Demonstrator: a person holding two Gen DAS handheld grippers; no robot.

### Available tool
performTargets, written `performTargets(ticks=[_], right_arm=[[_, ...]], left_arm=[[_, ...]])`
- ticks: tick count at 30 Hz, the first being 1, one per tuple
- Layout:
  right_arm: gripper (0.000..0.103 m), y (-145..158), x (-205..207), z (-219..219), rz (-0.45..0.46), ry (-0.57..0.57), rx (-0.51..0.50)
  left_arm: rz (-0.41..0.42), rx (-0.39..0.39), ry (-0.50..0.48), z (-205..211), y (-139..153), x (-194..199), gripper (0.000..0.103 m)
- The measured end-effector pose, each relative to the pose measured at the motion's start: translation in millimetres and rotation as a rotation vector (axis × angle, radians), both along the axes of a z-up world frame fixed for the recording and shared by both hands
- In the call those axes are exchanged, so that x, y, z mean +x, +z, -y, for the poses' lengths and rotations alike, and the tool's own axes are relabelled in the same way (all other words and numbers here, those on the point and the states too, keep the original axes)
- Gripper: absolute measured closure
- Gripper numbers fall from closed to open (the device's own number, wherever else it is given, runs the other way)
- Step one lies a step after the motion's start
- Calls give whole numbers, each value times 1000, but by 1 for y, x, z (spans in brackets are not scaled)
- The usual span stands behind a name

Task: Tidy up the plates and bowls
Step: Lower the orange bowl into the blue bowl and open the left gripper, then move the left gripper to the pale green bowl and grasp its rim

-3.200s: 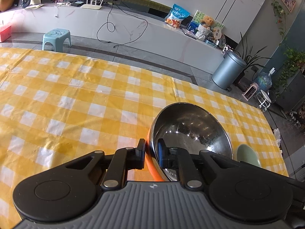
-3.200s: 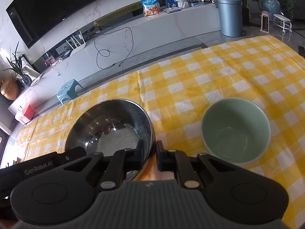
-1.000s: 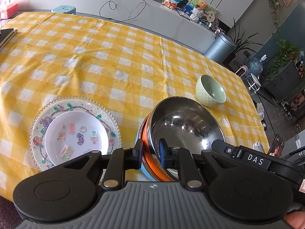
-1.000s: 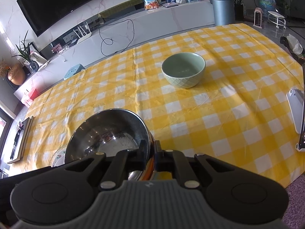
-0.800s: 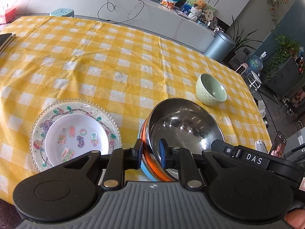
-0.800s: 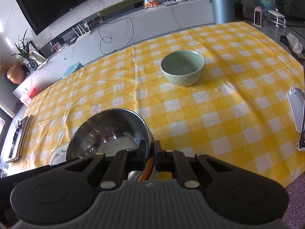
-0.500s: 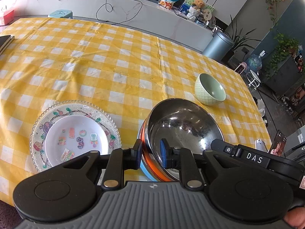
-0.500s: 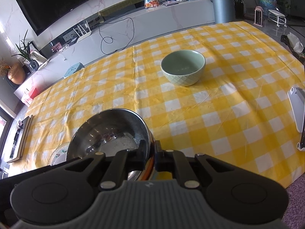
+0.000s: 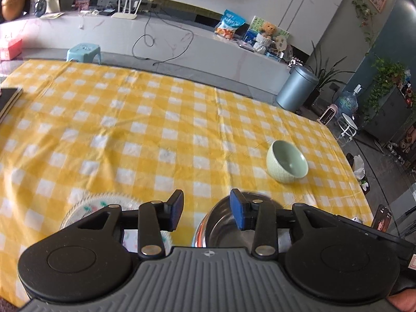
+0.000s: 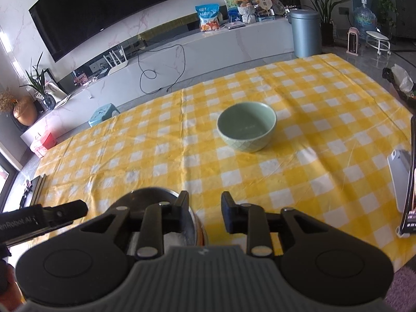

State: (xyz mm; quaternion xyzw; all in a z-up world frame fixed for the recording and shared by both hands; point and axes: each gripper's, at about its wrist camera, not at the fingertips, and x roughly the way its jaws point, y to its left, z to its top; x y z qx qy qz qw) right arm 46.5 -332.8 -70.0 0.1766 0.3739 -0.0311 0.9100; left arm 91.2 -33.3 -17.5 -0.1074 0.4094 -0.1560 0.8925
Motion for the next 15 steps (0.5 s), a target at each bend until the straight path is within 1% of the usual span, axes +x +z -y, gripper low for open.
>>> performTargets(ticks=[3,7,10,15], right_arm=[[76,2,9,7,9,-7,-14],[75,3,20,19,17,-18,-35],[75,-1,30,32,9,-37,-47],[74,-11,44,56,-4,-87,-46]], left_arm=[[11,-5,-48,16,5,9,55],[18,4,-124,45,7,21,54],[6,15,-165,65,4,32,54],[-22,34,-203,95,-4,54,53]])
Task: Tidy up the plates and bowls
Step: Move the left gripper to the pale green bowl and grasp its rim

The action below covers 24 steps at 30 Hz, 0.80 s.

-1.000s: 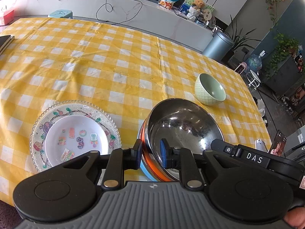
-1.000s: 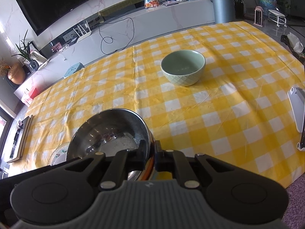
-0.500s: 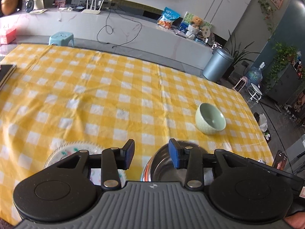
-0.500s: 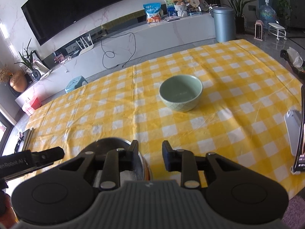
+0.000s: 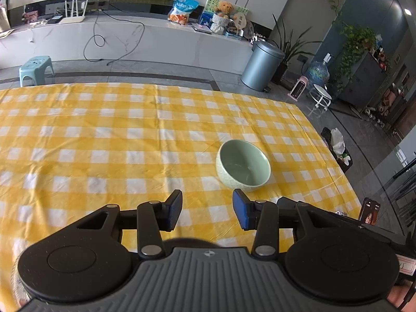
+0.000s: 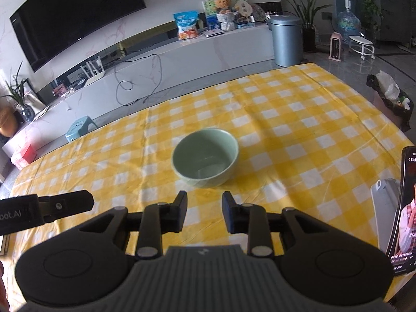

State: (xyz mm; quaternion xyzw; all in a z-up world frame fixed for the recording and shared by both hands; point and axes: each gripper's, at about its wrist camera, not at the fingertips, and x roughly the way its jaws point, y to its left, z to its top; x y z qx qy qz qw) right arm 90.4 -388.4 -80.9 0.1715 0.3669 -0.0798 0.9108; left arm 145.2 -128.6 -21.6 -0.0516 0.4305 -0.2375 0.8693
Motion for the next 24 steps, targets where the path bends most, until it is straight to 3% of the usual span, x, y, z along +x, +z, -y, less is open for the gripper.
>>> performTargets(ticks=[11,16,22,24], right_arm=[[72,-14,46,41,-28,-72,6],[72,-28,72,47,-69,-80,37],[74,-52,92,49,-118,-111,86],[80,-58,95,49,-128,-109,97]], left_arm=[[-95,38,-84,55,-26,57,49],[-126,105,-83,78,-44,83,49],[-169,90,-46,82,-65,105,53],[-172,111,-48,86,-70,110,55]])
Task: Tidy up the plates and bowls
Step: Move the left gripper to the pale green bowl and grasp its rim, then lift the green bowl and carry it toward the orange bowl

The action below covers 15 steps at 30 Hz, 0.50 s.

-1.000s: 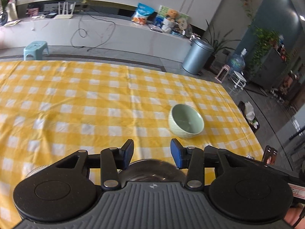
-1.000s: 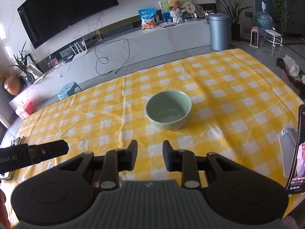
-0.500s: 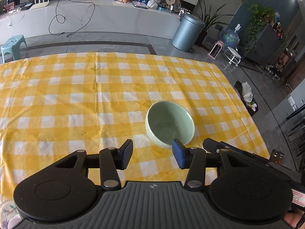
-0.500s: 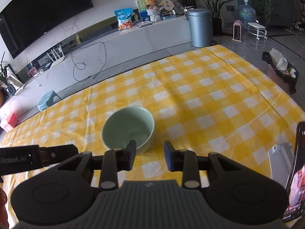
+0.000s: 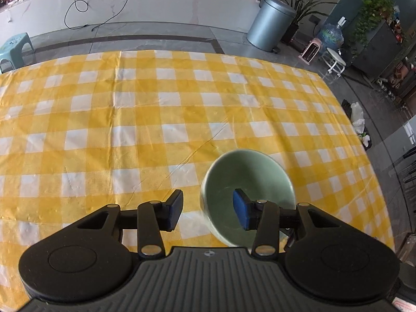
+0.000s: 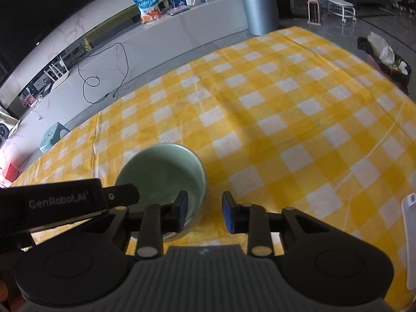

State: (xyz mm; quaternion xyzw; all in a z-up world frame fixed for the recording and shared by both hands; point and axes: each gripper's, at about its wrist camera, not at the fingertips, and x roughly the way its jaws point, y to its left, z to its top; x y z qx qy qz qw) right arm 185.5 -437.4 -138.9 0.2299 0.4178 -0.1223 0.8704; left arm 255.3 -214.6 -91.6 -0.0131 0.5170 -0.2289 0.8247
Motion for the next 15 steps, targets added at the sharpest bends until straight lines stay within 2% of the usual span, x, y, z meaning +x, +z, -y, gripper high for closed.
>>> performTargets(ticks=[3,9,15], right_arm=[[82,-6,3,0,1,1,17],[88,-13,9,2,1,-4,55],[91,-12,11,2,-5,-7,47]], left_arm=[[-8,22,-7,2,-5,5,68],[-37,19,-23,8,-14,10,88],[-38,33,-16,13,-18,9,94]])
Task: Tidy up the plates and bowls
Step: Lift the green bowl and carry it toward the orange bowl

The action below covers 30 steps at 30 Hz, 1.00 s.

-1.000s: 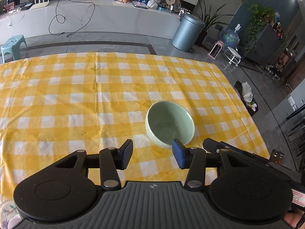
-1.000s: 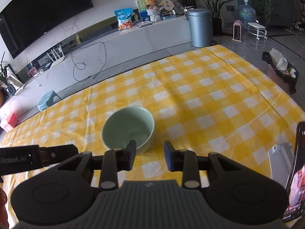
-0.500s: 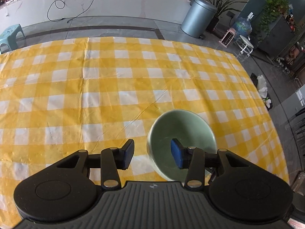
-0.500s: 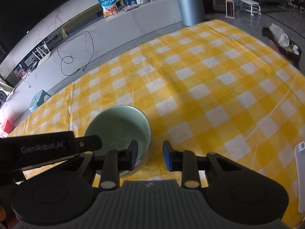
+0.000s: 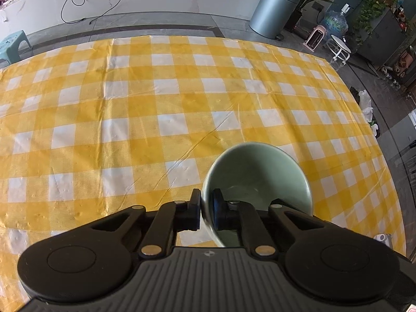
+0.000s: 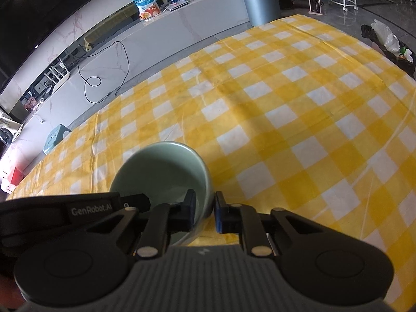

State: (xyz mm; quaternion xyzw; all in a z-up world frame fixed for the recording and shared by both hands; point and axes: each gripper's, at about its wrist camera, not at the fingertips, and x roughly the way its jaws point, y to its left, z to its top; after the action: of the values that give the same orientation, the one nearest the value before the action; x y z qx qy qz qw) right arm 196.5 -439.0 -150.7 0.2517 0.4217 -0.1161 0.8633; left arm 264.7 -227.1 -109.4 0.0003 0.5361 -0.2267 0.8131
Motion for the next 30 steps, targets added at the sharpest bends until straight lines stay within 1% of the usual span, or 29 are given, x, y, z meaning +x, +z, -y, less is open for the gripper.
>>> performTargets(ticks=[2,5,8,14,21,26,30], right_arm=[[92,0,0,1,-7,-7,1],[93,5,-6,0,7,-13,4],[93,13,-11,-2,13,-17,-1],[93,33,-30,-10,52,-14,22],[93,75,-65,-38,140,25,24],[93,98,-94,-64,184,69,30],[92,111,-118,-85,215,107,41]], left_arm=[[-6,-10,1,-2,2,-1,94],[14,-8,-12,-2,9,-6,94],[23,-18,-2,-6,16,-12,95],[64,-38,11,-22,44,-31,95],[138,-75,57,-58,90,-69,95],[169,-111,104,-90,114,-98,94],[188,-140,146,-117,125,-122,94]])
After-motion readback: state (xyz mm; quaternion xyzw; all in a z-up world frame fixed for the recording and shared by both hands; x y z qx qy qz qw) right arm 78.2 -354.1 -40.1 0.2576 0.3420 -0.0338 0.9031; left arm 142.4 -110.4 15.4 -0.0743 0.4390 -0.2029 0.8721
